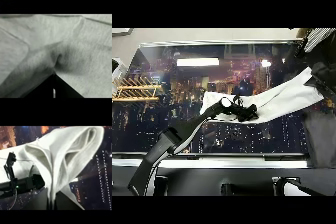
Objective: Fold the clothes and pants, and hang the long-sleeved shirts on hangers.
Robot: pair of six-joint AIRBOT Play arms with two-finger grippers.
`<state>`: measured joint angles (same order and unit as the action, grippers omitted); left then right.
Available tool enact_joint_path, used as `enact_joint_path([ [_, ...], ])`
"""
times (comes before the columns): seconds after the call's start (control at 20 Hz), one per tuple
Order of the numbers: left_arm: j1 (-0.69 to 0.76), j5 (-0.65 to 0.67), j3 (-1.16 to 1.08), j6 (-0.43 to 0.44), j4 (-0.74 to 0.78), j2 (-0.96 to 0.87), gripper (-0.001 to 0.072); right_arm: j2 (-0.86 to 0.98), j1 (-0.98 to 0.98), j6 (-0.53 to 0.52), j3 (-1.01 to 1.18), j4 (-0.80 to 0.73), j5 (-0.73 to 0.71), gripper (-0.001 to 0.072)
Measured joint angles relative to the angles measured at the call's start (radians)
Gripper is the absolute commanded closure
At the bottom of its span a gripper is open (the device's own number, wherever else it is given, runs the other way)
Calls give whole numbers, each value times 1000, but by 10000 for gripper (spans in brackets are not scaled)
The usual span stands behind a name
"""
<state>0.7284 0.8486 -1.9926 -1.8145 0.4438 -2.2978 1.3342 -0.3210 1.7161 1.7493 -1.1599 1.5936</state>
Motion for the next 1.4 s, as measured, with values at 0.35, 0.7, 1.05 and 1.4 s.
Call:
enact_joint_path([
  [0.35,-49,98,-8,2,29,37,694,-2,0,6,0,27,-33,673],
  [0.7,-309,403,-8,29,391,328,691,7,101,6,-1,122,-78,673],
  [1.05,-637,630,-8,34,616,685,690,133,461,118,-2,120,-252,673],
  [1.4,-869,701,-8,46,654,858,690,328,714,217,-3,117,-483,673],
])
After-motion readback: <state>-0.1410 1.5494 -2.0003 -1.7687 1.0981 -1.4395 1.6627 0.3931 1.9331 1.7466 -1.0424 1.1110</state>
